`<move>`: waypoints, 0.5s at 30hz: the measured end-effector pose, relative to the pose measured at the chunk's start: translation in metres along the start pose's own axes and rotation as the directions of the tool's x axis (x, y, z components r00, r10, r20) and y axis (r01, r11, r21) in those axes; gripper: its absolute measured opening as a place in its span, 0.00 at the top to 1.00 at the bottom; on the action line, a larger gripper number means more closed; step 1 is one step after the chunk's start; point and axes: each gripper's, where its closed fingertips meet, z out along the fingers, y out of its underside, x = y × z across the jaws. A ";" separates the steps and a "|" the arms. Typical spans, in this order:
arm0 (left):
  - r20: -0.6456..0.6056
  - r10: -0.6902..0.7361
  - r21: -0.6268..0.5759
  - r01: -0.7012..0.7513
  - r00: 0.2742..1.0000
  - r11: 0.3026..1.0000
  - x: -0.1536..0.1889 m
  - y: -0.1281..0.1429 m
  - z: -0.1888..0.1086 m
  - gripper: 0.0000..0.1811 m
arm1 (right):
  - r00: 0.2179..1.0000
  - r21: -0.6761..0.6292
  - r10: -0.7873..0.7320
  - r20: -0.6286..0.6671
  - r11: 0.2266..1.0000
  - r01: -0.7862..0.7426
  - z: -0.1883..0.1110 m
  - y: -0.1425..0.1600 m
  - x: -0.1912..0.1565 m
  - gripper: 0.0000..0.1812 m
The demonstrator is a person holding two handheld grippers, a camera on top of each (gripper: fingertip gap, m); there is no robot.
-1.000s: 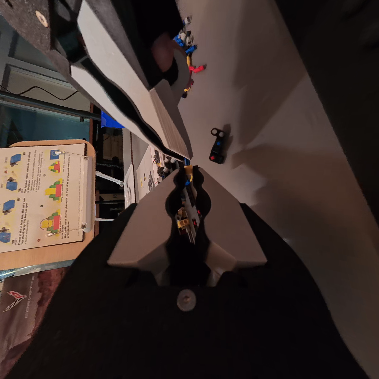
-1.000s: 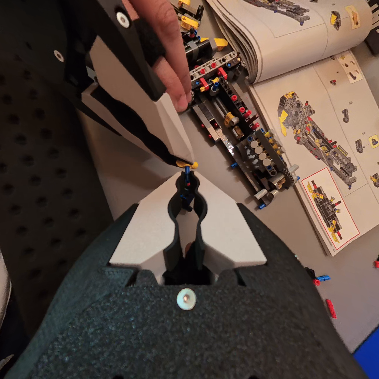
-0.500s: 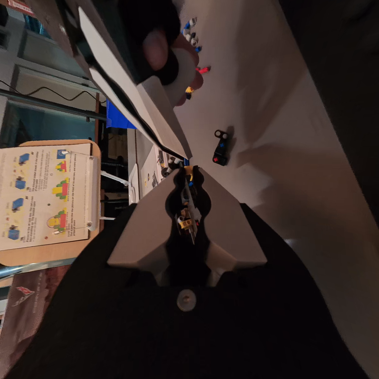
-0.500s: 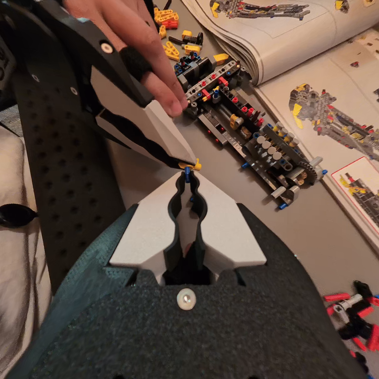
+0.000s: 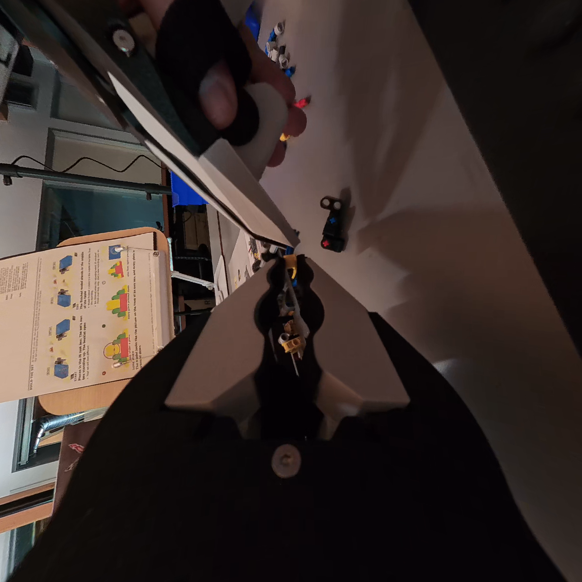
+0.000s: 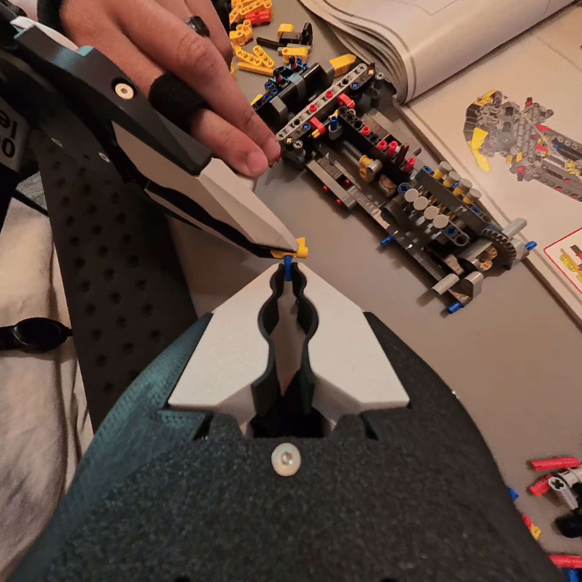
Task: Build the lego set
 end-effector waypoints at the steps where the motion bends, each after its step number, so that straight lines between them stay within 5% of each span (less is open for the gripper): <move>1: 0.000 0.007 -0.005 -0.007 1.000 1.000 0.001 0.000 0.000 0.97 | 1.000 -0.011 -0.005 -0.006 1.000 0.005 0.002 0.001 0.000 0.98; 10: 0.001 0.108 -0.033 -0.108 0.994 0.994 0.007 -0.002 0.002 0.97 | 0.999 -0.066 -0.033 -0.033 0.997 0.031 0.007 0.008 -0.001 0.98; 15: -0.022 -0.060 0.013 0.061 0.998 0.998 0.000 -0.001 0.000 0.97 | 1.000 0.047 -0.006 -0.022 0.999 0.007 -0.002 -0.001 0.003 0.98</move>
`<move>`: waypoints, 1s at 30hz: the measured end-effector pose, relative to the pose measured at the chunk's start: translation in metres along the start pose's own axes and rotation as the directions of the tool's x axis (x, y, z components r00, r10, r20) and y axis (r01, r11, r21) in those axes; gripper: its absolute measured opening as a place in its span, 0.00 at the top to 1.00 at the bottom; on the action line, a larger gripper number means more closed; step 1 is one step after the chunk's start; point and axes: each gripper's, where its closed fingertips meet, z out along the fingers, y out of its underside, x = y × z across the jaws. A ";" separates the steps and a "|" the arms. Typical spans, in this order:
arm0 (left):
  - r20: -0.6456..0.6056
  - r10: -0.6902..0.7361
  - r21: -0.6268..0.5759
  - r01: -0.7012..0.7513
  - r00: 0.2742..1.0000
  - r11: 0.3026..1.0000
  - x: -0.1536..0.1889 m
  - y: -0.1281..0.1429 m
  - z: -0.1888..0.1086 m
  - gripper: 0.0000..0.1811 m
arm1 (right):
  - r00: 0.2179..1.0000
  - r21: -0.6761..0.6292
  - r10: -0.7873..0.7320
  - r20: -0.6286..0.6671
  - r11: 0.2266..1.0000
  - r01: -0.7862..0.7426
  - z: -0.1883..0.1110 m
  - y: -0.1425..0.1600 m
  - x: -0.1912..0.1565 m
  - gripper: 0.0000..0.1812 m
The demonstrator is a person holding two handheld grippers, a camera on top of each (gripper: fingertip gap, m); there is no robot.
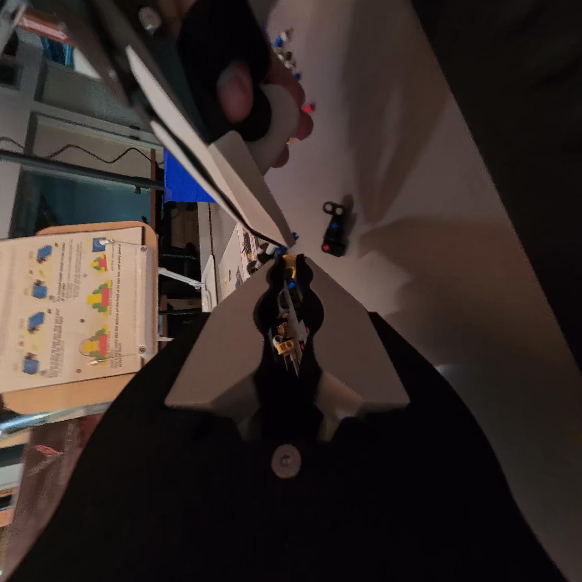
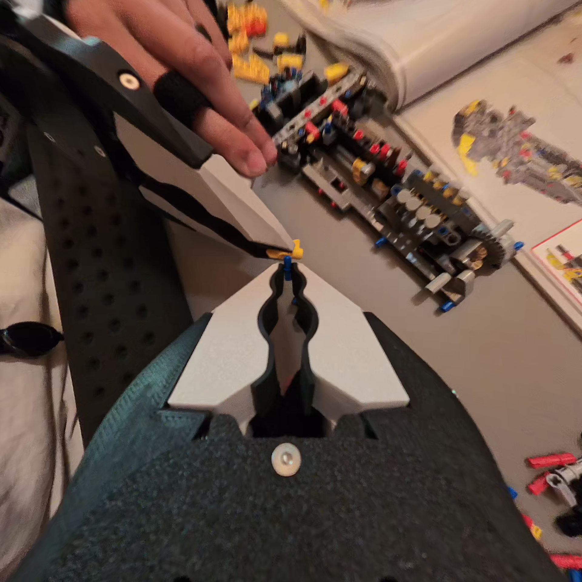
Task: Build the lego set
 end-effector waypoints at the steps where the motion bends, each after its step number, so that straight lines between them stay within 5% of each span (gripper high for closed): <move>1: -0.004 -0.057 0.020 0.057 0.998 0.998 -0.004 -0.001 -0.001 0.97 | 1.000 0.073 0.018 0.005 0.997 -0.019 -0.004 -0.008 0.001 0.98; 6: -0.039 -0.320 0.125 0.323 0.947 0.938 -0.023 -0.007 -0.008 0.97 | 0.967 0.387 0.181 0.181 0.890 -0.239 -0.025 -0.043 -0.001 0.98; 20: 0.017 -0.298 0.169 0.291 0.955 0.942 -0.030 -0.018 -0.012 0.97 | 0.886 0.509 0.285 0.366 0.736 -0.446 -0.022 -0.055 -0.005 0.98; 24: 0.041 -0.313 0.149 0.304 0.949 0.941 -0.040 -0.006 -0.014 0.97 | 0.938 0.500 0.261 0.227 0.796 -0.342 -0.035 -0.050 0.008 0.98; 27: 0.059 -0.310 0.131 0.301 0.949 0.945 -0.044 0.002 -0.014 0.97 | 0.993 0.319 0.115 -0.008 0.942 -0.107 -0.031 -0.037 0.004 0.98; 30: 0.060 -0.266 0.113 0.258 0.962 0.959 -0.039 0.002 -0.012 0.97 | 0.978 0.082 -0.111 -0.177 0.988 0.127 -0.024 -0.031 -0.004 0.98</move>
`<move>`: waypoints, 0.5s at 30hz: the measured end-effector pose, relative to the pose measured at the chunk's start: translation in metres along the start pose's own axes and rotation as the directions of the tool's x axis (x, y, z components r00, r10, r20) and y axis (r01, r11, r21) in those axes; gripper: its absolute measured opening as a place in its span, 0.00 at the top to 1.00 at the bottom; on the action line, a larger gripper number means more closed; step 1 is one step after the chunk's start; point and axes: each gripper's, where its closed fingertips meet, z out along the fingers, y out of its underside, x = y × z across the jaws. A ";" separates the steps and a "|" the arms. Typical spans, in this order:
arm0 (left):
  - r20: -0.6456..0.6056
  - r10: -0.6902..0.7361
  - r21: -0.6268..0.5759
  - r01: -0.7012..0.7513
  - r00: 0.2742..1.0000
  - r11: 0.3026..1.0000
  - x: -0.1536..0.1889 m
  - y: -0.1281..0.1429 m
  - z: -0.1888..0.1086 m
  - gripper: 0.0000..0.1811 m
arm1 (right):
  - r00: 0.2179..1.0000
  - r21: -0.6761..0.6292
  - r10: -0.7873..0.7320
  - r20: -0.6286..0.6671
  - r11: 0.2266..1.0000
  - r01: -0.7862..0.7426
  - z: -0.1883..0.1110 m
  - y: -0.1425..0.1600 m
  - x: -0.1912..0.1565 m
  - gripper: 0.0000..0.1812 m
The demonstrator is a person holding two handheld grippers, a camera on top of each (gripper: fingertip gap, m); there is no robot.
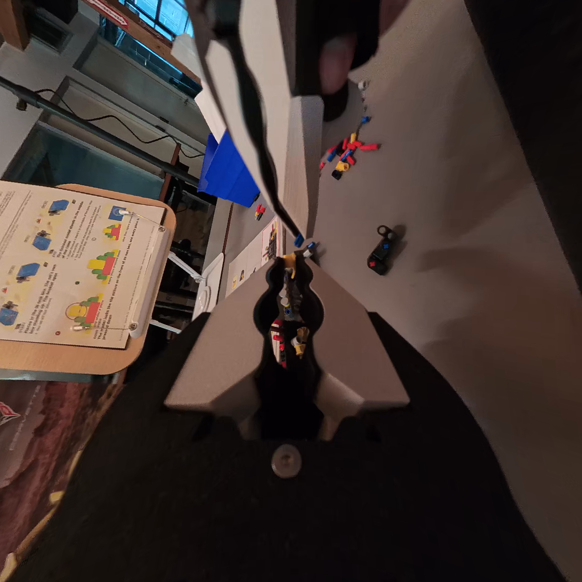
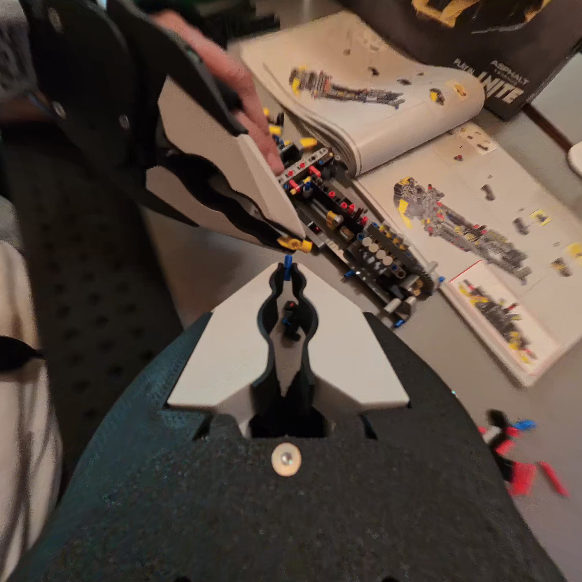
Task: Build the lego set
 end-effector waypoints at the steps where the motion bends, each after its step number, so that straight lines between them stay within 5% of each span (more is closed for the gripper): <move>1: 0.002 0.028 -0.009 -0.028 1.000 1.000 0.002 0.001 0.001 0.97 | 0.998 -0.046 -0.058 -0.031 0.997 0.057 0.001 0.000 0.000 0.98; 15: 0.020 0.281 -0.086 -0.278 0.960 0.957 0.015 0.007 0.007 0.97 | 0.985 -0.257 -0.169 0.024 0.952 0.169 0.009 0.011 -0.003 0.98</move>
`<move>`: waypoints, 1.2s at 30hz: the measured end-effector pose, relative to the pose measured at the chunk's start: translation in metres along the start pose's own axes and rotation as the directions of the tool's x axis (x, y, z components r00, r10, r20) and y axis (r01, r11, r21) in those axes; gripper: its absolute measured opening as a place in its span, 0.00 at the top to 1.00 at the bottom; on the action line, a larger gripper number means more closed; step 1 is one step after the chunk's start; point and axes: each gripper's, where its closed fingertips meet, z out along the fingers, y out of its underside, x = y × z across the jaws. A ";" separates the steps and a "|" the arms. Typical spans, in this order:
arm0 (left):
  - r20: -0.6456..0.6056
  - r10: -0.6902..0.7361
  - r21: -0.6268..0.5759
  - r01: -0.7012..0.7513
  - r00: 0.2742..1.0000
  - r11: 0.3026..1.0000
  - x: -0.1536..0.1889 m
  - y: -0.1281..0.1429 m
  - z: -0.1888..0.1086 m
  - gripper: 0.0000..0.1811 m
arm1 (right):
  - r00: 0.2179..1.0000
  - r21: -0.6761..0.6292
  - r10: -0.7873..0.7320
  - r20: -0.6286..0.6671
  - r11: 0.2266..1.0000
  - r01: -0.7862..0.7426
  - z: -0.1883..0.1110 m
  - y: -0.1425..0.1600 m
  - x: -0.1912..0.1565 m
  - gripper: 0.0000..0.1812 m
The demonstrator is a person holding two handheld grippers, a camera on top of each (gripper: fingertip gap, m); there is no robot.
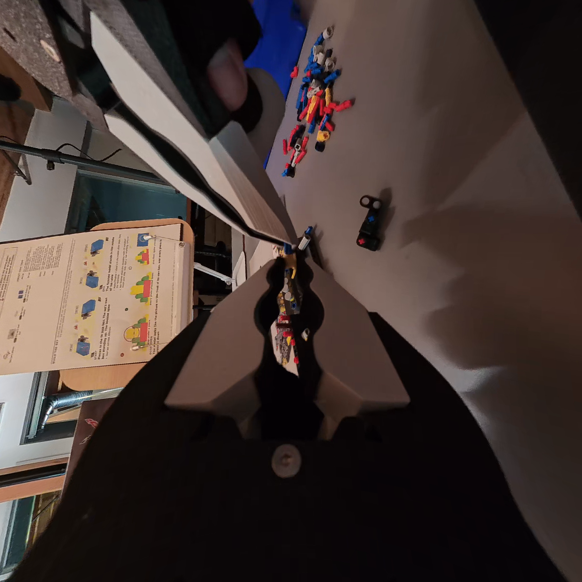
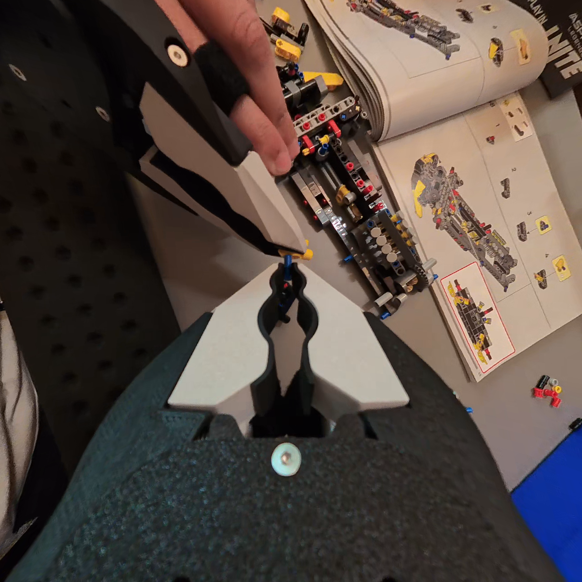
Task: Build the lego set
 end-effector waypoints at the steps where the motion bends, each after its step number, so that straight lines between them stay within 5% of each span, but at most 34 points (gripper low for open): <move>1: 0.001 0.004 -0.001 -0.004 1.000 1.000 0.000 0.000 0.000 0.97 | 1.000 -0.008 -0.002 -0.007 1.000 0.002 -0.001 0.001 0.002 0.98; 29: 0.022 0.176 -0.080 -0.174 0.984 0.982 0.009 0.004 0.004 0.97 | 0.998 -0.045 0.034 0.053 0.999 -0.031 0.008 0.004 0.004 0.99; 36: -0.006 -0.039 -0.024 0.039 0.999 0.999 0.007 0.000 0.005 0.97 | 0.991 0.059 0.092 0.092 0.993 -0.098 0.003 0.000 0.005 0.99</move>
